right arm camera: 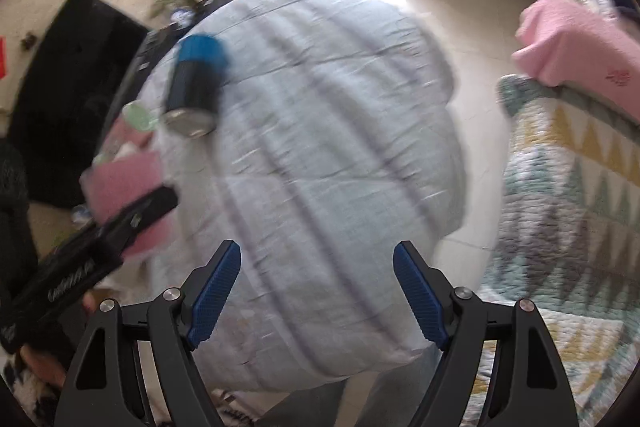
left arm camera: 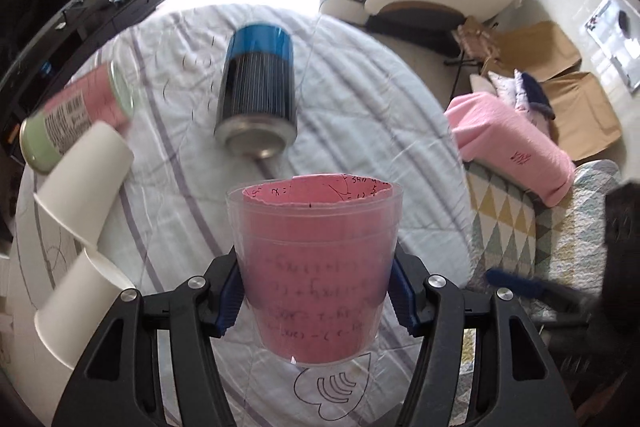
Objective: Flip cup upright
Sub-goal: 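Carry the pink cup with the left tool and lower it toward the table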
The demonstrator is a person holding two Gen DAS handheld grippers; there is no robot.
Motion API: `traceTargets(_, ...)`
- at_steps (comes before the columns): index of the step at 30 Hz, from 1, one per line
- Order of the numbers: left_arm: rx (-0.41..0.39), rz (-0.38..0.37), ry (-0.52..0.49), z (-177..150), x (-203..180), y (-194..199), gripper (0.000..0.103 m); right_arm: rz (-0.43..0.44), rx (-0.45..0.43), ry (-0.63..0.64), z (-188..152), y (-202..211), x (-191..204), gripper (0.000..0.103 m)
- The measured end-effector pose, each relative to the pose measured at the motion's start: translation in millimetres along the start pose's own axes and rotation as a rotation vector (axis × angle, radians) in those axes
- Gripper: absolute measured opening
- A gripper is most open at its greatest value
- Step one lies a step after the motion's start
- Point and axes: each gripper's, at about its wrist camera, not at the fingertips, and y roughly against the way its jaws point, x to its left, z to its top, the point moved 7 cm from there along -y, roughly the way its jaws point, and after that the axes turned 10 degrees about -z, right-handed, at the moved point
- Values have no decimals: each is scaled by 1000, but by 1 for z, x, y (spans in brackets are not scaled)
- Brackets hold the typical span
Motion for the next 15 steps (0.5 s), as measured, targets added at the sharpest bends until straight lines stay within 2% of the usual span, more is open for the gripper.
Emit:
traceTargets(1,-12,-12,-2,2,-3,0,62,47,2,14,-4,1,9,78)
traceTargets(3,-17,-14,-6,6,-2,1,62,127,12,47,-12,1,27,55)
traceTargets(6,-6,-22,-12,4,-3,-3,62,293,27,67,-22,-2,57,42)
traceTargets(8,8,-27,-15,2,-3,-7,62,369,15,72,-23,-4,71,38)
traceTargets(12,19,-22,-15,-6,-2,-9,62,394,8,34,-17,-19,77,36)
traceTargets(15,21,-29,-20,-7,-1,-10,62,368,14,2,-13,-32,71,36)
